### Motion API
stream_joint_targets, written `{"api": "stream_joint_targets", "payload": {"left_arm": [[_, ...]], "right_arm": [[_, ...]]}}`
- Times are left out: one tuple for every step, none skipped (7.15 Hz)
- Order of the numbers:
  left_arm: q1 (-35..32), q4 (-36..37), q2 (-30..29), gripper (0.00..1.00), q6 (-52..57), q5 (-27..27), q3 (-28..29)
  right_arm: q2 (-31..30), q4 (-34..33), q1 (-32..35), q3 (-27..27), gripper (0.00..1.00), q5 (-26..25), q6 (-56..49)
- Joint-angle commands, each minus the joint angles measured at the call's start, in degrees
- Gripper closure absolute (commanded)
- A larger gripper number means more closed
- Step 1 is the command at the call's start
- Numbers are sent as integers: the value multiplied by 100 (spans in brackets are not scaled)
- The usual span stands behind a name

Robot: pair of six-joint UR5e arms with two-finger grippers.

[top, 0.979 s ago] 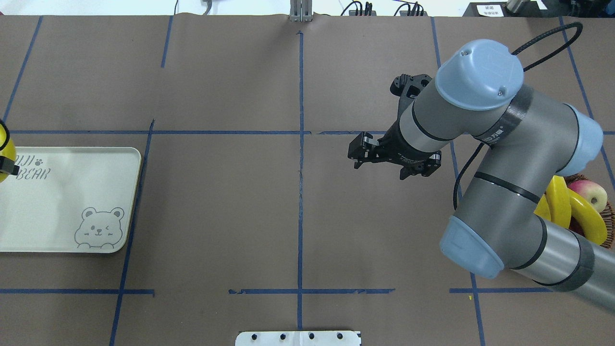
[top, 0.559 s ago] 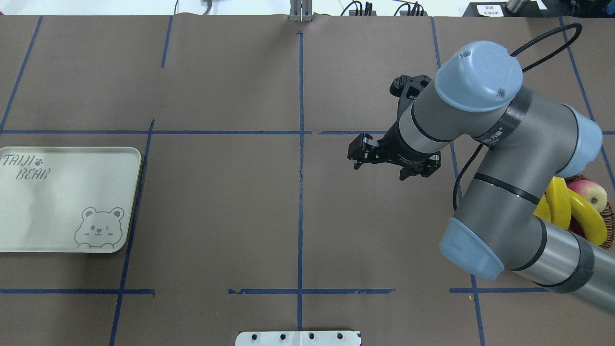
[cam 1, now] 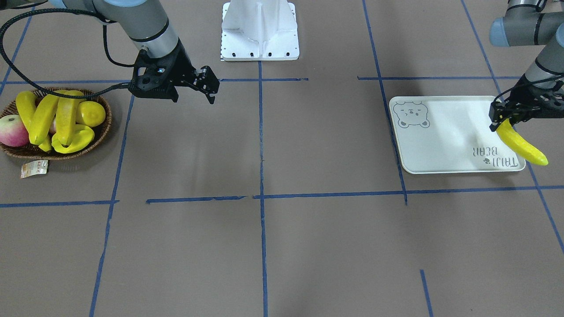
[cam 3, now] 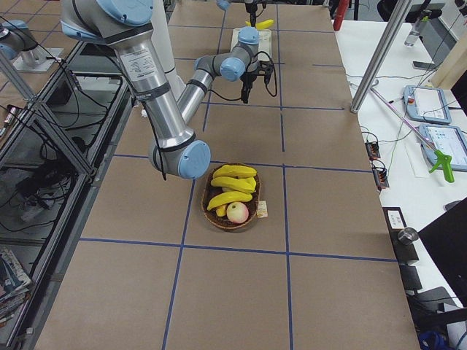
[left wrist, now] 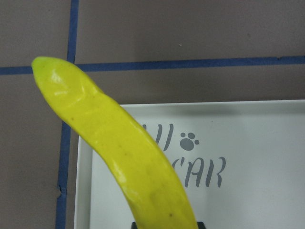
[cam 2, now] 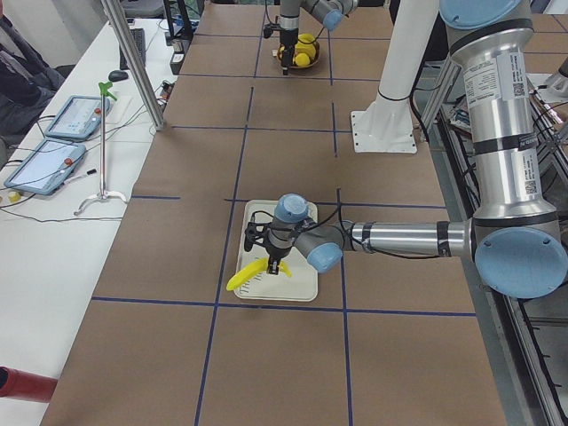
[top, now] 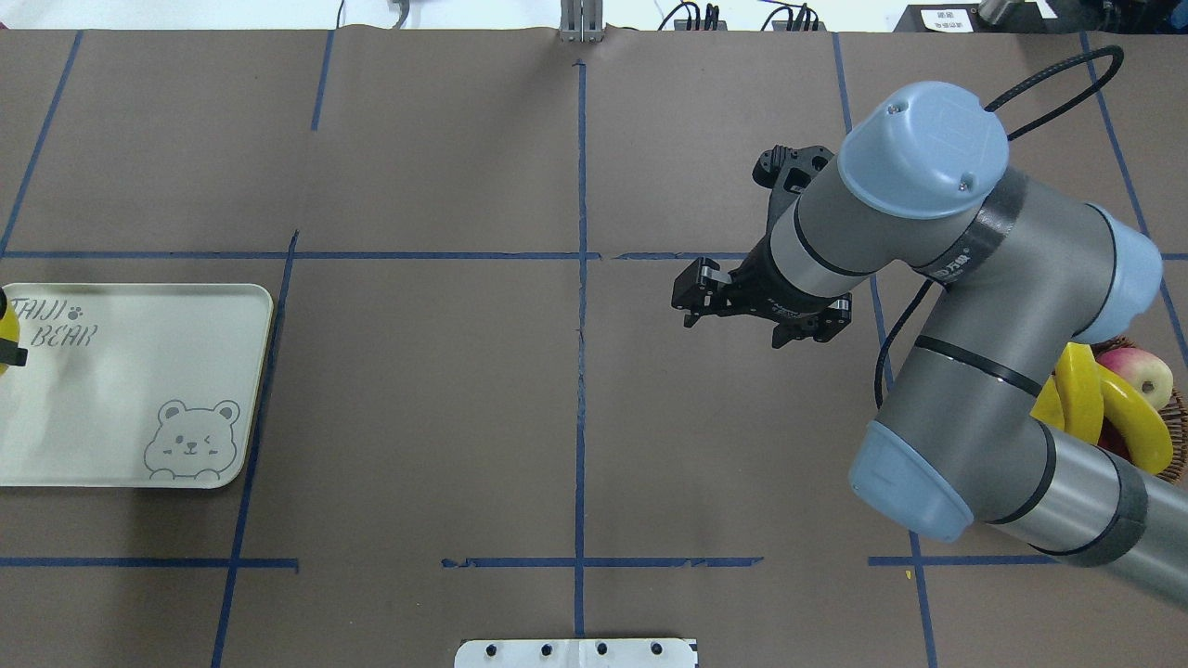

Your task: Transfer all bananas from basket to plate

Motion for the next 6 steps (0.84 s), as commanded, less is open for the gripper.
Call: {"api": "stream_joint_targets", "payload": {"left_arm": [[235,-94,0,72,9,-90,90],[271,-94,0,66,1,-98,99],[271,-94,0,61,9,-98,99],[271,-85,8,44,9,-98,108],[271,-85,8,0,27,-98,82],[254,-76,8,0,97,-133,-14]], "right_arm": [[-10,0,-16,-9,0,-13,0],[-1,0,-25,-10,0,-13,0],[-1,0,-25,-10,0,-13,0],[-1,0,-25,-10,0,-13,0],[-1,0,-25,-10,0,-4,0],[-19,0,-16,-10,0,22,-9]]}}
